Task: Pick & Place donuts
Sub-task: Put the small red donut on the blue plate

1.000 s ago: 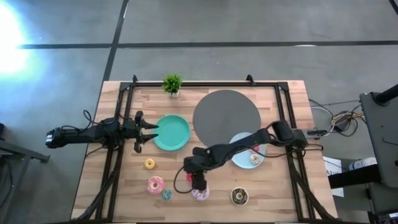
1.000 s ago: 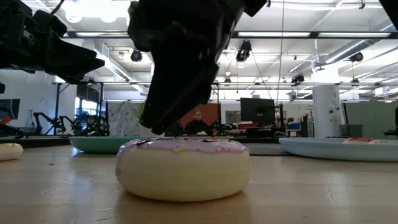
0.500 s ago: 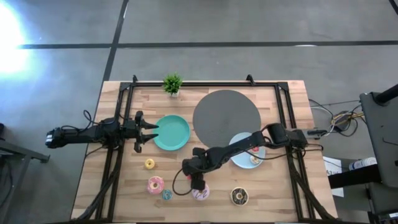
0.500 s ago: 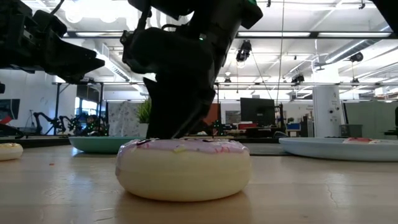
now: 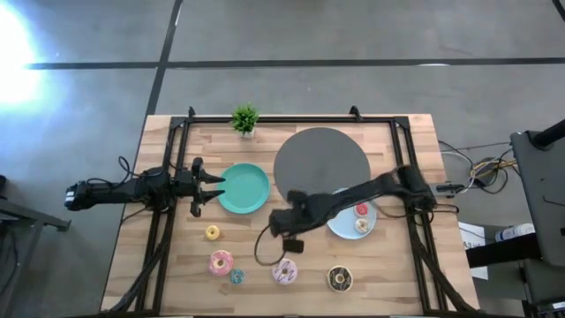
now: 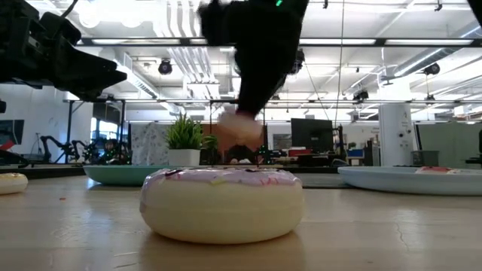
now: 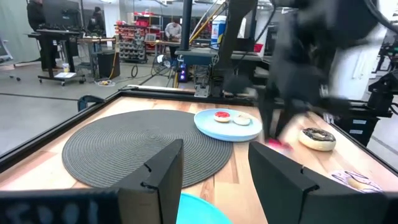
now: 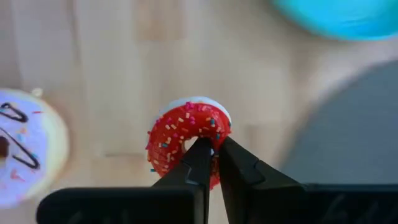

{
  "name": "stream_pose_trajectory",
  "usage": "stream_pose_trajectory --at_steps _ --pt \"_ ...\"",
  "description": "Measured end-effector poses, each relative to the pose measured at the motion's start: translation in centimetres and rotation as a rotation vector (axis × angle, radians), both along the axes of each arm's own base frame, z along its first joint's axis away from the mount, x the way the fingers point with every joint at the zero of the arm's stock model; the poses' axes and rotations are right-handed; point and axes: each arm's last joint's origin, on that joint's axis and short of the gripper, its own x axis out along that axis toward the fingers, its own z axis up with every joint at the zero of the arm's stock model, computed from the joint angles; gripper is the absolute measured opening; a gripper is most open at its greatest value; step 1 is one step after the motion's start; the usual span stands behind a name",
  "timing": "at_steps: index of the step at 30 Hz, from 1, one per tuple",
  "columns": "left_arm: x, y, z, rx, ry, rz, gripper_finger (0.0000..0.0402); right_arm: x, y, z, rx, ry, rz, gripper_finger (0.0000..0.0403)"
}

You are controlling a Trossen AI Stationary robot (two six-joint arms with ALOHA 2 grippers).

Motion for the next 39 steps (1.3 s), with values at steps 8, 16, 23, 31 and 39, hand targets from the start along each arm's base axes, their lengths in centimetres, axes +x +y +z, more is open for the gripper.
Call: stream_pose_trajectory --at_steps 8,16,23,31,39 --pt "0.0 0.0 0.0 0.0 0.0 0.0 0.0156 -8.7 -6.8 -0.5 0.037 0.133 -0.382 0.0013" --pt "0.0 0.0 0.0 0.0 0.0 0.0 0.0156 -16.0 -8.0 -0.5 0.163 0.052 -0.631 0.0013" --pt "0.0 0.0 0.0 0.0 0.0 0.0 0.0156 -17.8 -8.4 -3.8 0.193 0.139 -0.754 0.0013" --pt "0.0 0.0 0.0 0.0 0.0 0.0 0.0156 -17.9 -8.5 -4.3 0.153 0.136 -0.768 0.0085" --pt "0.0 0.0 0.0 0.0 0.0 0.0 0.0156 -17.8 -8.0 -3.1 0.072 0.155 -0.653 0.0174"
